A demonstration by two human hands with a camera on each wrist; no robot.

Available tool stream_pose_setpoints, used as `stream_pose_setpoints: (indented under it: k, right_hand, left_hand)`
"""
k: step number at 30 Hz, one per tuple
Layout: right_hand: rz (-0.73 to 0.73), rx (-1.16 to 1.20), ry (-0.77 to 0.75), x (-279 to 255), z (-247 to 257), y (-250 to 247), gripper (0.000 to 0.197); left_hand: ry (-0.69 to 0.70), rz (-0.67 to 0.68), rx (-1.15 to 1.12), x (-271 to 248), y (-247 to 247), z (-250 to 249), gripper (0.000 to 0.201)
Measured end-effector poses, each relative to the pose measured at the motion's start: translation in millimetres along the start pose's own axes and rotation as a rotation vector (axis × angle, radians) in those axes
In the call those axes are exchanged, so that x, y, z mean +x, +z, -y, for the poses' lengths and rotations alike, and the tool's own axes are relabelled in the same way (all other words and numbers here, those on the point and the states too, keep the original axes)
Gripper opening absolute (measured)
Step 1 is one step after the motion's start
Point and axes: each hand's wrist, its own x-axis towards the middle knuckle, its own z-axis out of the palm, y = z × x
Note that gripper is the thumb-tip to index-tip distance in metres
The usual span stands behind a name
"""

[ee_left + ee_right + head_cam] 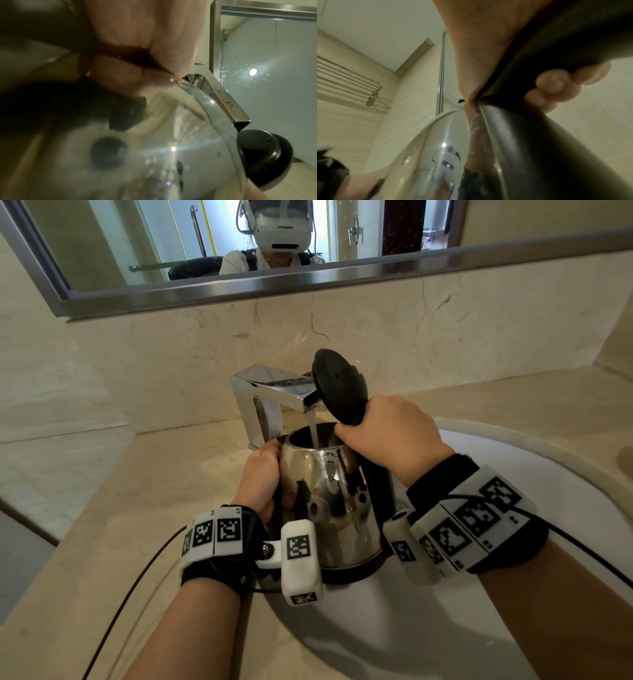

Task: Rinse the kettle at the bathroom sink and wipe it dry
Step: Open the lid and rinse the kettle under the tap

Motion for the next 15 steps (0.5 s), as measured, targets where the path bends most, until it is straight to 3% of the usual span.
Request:
stream_pose_setpoints:
  k: [15]
  right_hand:
    - [0.006,0.003,0.002,-0.7,0.6,-0.8,0.028]
  left_hand:
    - [-0.005,0.007,-0.005,0.6,0.6,0.8,0.031]
